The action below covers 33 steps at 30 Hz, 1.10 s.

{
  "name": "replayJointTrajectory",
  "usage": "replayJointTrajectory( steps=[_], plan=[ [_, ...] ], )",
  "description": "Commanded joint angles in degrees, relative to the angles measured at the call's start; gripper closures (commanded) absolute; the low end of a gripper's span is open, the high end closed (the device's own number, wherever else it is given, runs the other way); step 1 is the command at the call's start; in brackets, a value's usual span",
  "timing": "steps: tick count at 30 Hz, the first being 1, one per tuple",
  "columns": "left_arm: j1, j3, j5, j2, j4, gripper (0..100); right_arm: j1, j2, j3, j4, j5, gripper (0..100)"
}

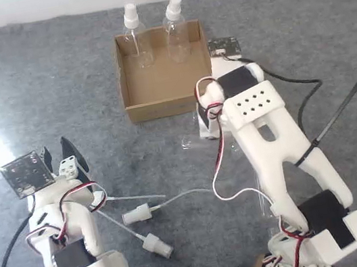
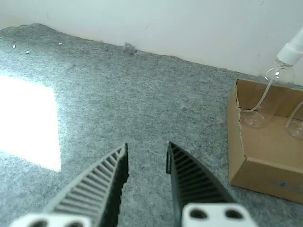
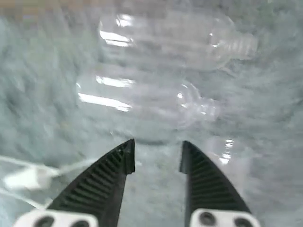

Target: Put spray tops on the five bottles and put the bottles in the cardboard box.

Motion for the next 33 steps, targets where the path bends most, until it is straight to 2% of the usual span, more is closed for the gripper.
replayJointTrajectory(
  steps=[1, 7, 12, 14, 17, 19, 28, 33],
  plan=[
    [-0.26, -0.4, -0.35, -0.26, -1.67, 88, -1.36, -2.86, -0.26, -4.53, -8.88, 84.2],
    [-0.26, -0.4, -0.35, -0.26, -1.67, 88, -4.09, -2.86, -0.26, -8.57, -17.05, 84.2],
    [-0.26, -0.4, -0.35, -0.26, -1.67, 88, -4.79, -0.92, -0.26, -15.69, -17.58, 84.6],
    [-0.26, -0.4, -0.35, -0.26, -1.67, 88, -4.79, 1.71, -0.26, -18.86, -17.49, 87.9],
    [-0.26, -0.4, -0.44, -0.26, -1.58, 88, -4.62, 5.93, -0.53, -22.55, -16.88, 98.3],
    [-0.26, -0.4, -0.44, -0.26, -1.58, 88, -4.7, 7.87, -0.53, -23.78, -16.18, 98.5],
    [0.0, -0.31, -3.16, -0.26, -1.49, 88, -4.79, 14.37, -0.35, -23.69, -15.38, 99.2],
    [0.0, -0.31, -3.25, -0.26, -1.49, 88, -6.02, 16.13, -0.35, -17.71, -11.69, 99.2]
  ],
)
